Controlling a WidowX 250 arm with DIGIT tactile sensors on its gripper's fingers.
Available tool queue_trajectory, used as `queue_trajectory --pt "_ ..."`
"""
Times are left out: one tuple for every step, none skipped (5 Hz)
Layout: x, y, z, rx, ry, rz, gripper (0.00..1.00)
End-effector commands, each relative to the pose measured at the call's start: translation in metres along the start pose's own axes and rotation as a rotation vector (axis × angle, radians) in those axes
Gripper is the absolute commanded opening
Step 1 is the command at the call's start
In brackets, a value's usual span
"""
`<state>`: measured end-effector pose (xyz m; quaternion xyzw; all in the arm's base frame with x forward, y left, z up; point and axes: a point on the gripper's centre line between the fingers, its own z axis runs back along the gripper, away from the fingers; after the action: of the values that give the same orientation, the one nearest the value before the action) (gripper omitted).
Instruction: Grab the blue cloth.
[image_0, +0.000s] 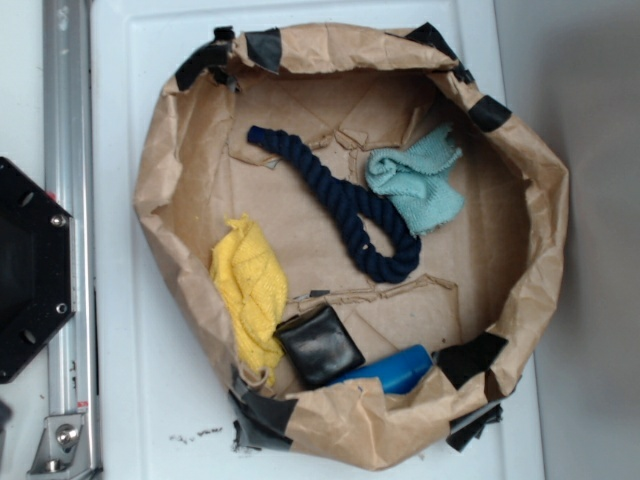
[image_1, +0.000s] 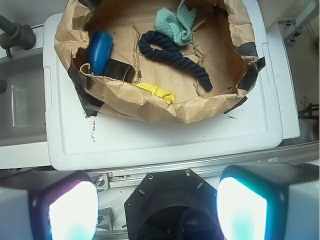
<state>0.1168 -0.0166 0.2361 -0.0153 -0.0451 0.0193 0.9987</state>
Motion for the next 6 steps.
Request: queue_trajectory --pt "0.0 0.0 0.0 0.0 0.0 0.0 1.0" --pt "0.0 0.0 0.0 0.0 0.0 0.0 1.0" --pt "0.021 0.02 -0.052 0.129 0.044 -0.006 1.0" --pt "0.064 0.062 -0.104 0.219 0.09 0.094 1.0" --pt "0.106 0.07 -0.136 0.2 -0.01 0.112 1.0" --pt "0.117 0.047 -0.123 0.119 -0.06 0.024 1.0"
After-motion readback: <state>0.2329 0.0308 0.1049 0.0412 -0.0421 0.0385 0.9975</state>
